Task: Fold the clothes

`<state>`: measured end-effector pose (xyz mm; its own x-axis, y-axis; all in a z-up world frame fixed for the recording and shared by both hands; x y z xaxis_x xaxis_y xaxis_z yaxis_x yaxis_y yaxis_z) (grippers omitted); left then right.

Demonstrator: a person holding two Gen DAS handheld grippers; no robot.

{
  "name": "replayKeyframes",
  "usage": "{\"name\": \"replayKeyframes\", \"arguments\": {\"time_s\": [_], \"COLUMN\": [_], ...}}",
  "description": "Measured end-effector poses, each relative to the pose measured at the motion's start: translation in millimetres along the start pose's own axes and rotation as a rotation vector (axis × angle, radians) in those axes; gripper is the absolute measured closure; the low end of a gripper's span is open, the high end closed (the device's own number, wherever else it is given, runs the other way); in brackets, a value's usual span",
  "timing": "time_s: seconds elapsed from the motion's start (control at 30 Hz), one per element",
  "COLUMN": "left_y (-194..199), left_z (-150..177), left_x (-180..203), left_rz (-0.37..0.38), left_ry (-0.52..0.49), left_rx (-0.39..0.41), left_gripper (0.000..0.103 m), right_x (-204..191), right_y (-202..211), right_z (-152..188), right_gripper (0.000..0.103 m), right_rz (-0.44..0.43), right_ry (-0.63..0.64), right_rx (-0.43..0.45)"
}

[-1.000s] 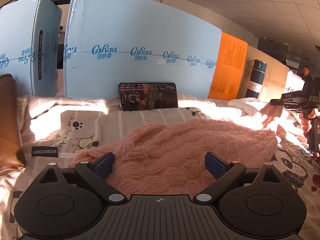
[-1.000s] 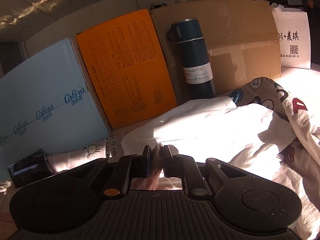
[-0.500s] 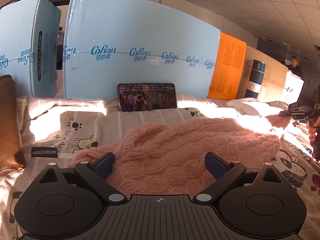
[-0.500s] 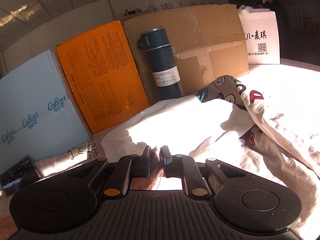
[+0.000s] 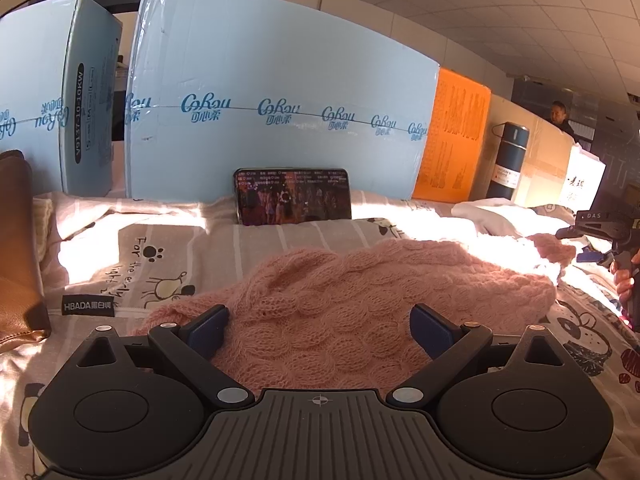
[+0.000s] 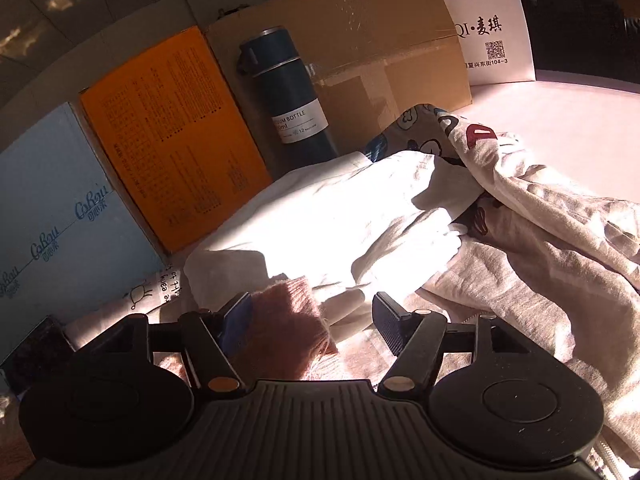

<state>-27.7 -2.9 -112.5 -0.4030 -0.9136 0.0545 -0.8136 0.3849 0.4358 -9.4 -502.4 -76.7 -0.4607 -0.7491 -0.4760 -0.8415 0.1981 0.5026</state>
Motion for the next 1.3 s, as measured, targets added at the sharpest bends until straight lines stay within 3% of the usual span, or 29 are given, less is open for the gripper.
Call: {"name": "replayKeyframes", "arguments": {"time_s": [0.43, 0.63, 0.7, 0.8, 1.0, 1.17, 1.3], "left_y": [-1, -1, 0, 0, 3, 8, 10], "left_z": [1, 1, 1, 1, 0, -2, -3], "left_x": [0, 0, 0, 0, -2, -3, -4], "left_rz": [0.003, 0.007, 0.008, 0.009, 0.021, 0.031, 0.008], "left_ry": [-0.001, 0.001, 0.003, 0.005, 0.018, 0.024, 0.023], "left_rx": [-0.002, -0.001, 0.001, 0.003, 0.019, 0.043, 0.054], "left_gripper": [0.004, 0.004, 0.004, 0.004, 0.004, 0.004, 0.004], "right_x": [10, -5, -10, -16, -13, -6, -13], "right_y": [-15, -20, -18, -16, 1, 23, 37], "right_z": [14, 25, 28, 31, 22, 13, 10], "right_gripper": [0.034, 0.036, 0.067, 0.076, 0.085, 0.086, 0.086], "right_rz": [-0.09, -0.052, -0.049, -0.055, -0.081, -0.073, -0.035], "right_ry": [-0.16, -0.044, -0.006, 0.049, 0.006, -0.069, -0.031], "right_rx": [-0.164, -0.096, -0.083, -0.073, 0.018, 0.136, 0.22]}}
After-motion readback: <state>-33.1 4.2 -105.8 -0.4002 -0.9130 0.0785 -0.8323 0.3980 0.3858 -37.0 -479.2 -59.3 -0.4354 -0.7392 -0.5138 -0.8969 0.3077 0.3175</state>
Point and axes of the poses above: each gripper's, at about its wrist camera, not at the fingertips, and y roughly against the way its jaws point, x to its right, z to its underside, the point moved 2 cm from there along -y, roughly the way its jaws point, and after that the axes turned 6 degrees about -y, right-handed, at the moved point
